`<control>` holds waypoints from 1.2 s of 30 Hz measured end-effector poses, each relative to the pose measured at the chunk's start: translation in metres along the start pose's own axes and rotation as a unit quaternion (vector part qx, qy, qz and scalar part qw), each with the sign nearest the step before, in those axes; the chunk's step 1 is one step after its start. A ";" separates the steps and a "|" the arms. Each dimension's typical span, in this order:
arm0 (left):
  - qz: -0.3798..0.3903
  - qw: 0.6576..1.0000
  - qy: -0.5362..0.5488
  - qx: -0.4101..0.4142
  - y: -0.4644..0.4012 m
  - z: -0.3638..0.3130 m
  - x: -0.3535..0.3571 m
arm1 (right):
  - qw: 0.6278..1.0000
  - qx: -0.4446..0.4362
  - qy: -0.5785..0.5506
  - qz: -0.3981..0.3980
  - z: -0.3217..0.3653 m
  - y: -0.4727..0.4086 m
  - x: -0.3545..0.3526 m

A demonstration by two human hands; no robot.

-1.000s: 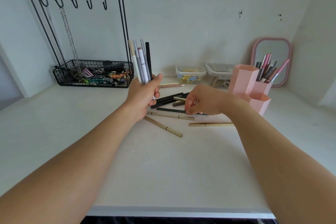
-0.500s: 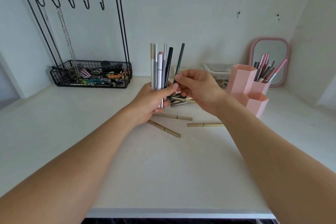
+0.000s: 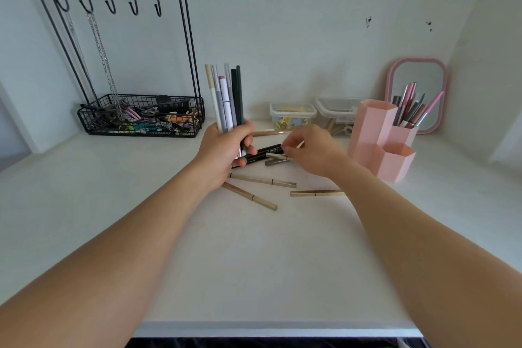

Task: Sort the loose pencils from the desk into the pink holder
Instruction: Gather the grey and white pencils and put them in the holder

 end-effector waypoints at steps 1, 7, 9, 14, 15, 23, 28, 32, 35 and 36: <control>-0.010 1.000 0.009 0.000 -0.001 0.001 -0.001 | 1.000 -0.003 0.004 0.011 0.000 0.001 0.001; -0.031 0.999 0.029 0.000 -0.005 0.002 -0.006 | 0.998 -0.048 0.023 0.016 -0.002 0.001 0.003; -0.031 0.999 0.026 0.003 -0.004 0.002 -0.006 | 0.997 -0.051 0.051 0.022 -0.006 -0.001 0.007; -0.021 1.000 0.022 0.000 -0.002 0.002 -0.004 | 0.994 -0.063 0.083 0.023 -0.005 -0.004 0.008; -0.020 1.000 0.019 -0.001 -0.002 0.002 -0.003 | 0.993 -0.065 0.094 0.025 -0.005 -0.004 0.008; -0.025 1.000 0.016 0.003 -0.001 0.003 -0.003 | 0.985 -0.068 0.133 0.084 -0.002 -0.007 0.005; -0.037 0.999 0.026 0.003 -0.001 0.002 -0.003 | 0.991 -0.080 0.019 0.101 0.002 -0.002 -0.002; -0.057 0.997 0.044 0.005 -0.001 -0.001 -0.005 | 0.989 -0.068 -0.133 -0.003 0.010 -0.001 -0.010; -0.069 0.995 0.068 0.005 -0.002 -0.004 -0.009 | 0.945 -0.020 -0.318 -0.078 0.014 -0.001 -0.018; -0.066 0.995 0.075 0.001 -0.002 -0.005 -0.009 | 0.910 0.004 -0.402 -0.097 0.016 0.000 -0.020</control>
Point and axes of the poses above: each hand's wrist, its own y-axis away from the middle knuckle, its own x-axis out of the palm, z = x × y, the point moved 1 cm from there along -y, towards the middle knuckle, and after that the axes turned 1 degree about -z, right-handed, at the moved point
